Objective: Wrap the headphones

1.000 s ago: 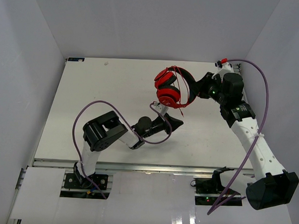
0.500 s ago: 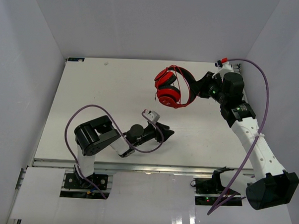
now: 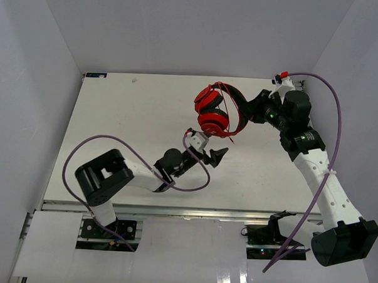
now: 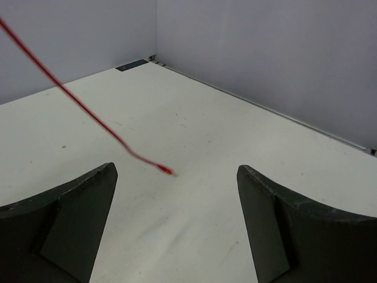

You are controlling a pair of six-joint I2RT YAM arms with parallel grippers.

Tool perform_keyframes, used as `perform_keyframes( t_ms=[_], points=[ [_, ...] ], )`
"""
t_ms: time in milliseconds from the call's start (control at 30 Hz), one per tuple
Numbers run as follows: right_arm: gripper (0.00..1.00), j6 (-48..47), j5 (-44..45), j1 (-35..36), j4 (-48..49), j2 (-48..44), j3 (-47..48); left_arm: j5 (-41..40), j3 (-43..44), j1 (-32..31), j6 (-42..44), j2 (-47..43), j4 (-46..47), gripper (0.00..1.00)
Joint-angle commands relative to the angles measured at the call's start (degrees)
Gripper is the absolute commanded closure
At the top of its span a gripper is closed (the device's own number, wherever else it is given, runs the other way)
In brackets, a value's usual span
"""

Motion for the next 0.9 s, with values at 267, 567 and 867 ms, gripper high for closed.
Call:
perform_keyframes(
  t_ms=[267,567,867],
  points=[
    [0.92,2.27,-2.76,-0.02,1.75,-3.87,3.88,-11.82,10.76,6.69,-6.29,12.79,3.85,0.67],
    [0.92,1.91,-2.79,-0.02,2.05,-3.85,3.46,3.36,-4.20,2.55,-9.54,0.52,9.44,0.02],
    [0.92,2.19,-3.81,0.01,2.03,-3.85,2.88,-12.59,-9.41,-1.54,-3.59,-6.58,2.32,0.02]
  ],
)
